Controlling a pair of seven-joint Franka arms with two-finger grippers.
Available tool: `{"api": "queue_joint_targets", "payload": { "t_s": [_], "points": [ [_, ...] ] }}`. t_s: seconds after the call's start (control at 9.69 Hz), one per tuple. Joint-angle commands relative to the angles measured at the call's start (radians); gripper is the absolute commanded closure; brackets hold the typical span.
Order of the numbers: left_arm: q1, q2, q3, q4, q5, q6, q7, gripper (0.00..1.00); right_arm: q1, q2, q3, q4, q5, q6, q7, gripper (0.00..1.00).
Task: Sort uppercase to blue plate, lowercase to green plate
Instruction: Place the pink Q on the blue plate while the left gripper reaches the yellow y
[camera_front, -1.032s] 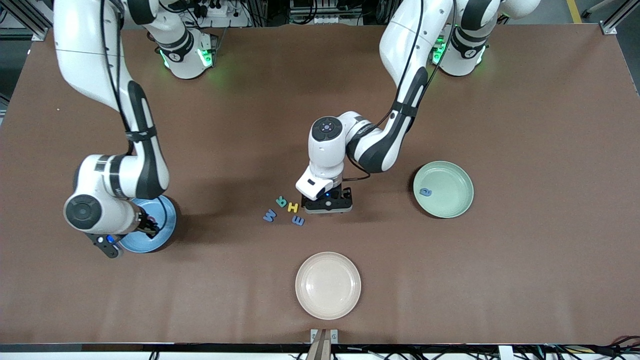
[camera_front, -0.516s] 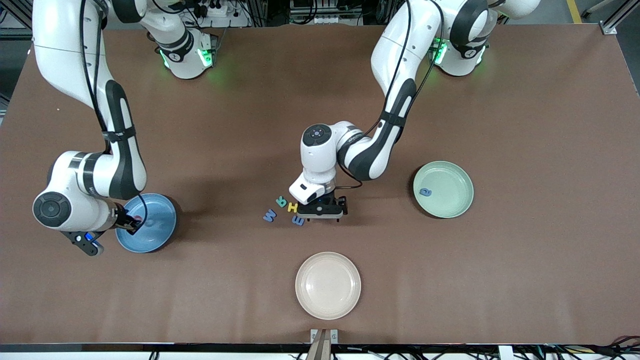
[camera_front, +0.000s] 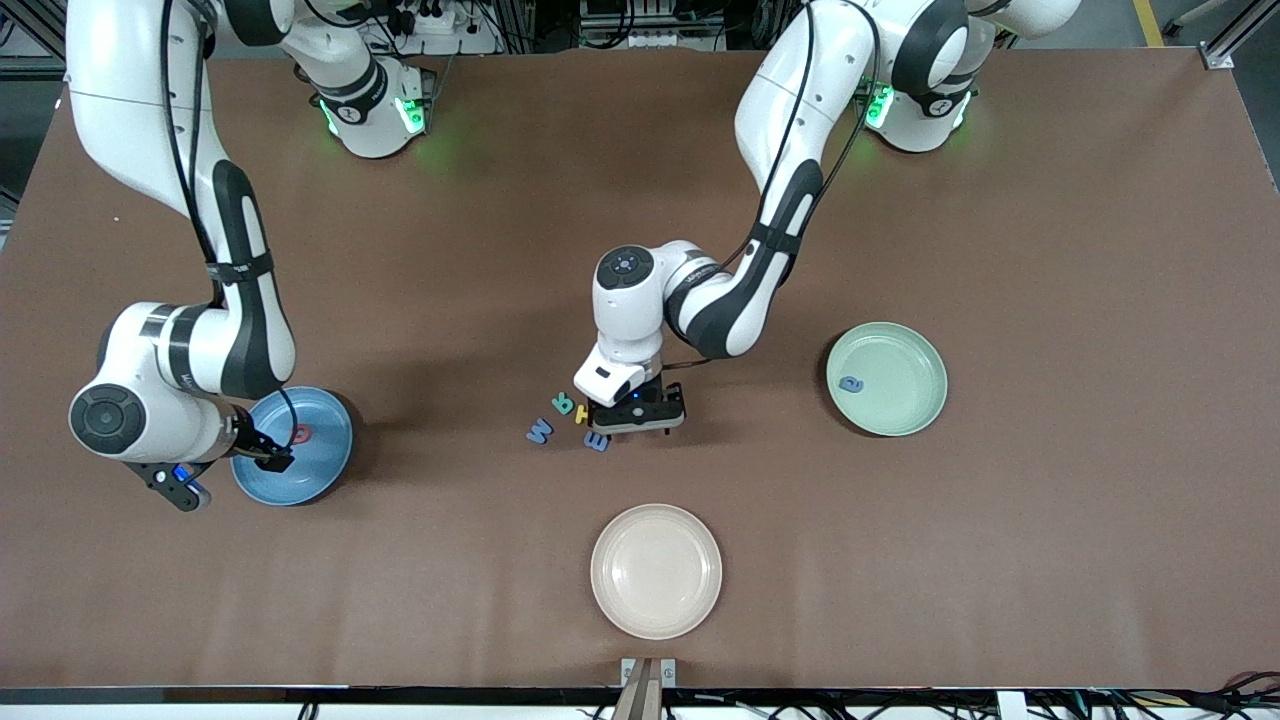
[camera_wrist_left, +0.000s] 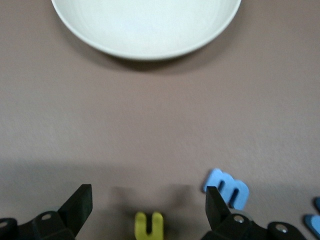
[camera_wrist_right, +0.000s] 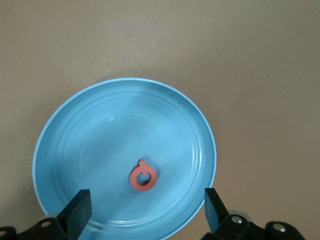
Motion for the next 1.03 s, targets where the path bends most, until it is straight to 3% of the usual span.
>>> {"api": "queue_joint_targets", "payload": {
  "t_s": [0.0,0.93],
  "points": [
    [-0.002,0.024,0.006,0.044,-0.026,-0.036,-0.026,0.0,-0.011,-0.024,0.017,-0.028,-0.02,0.006,-0.005,0.0],
    [0.003,0.018,-0.009,0.029,-0.029,-0.108,-0.021,0.02,-0.008,-0.024,0.017,-0.028,-0.02,0.001,-0.004,0.0]
  ]
}}
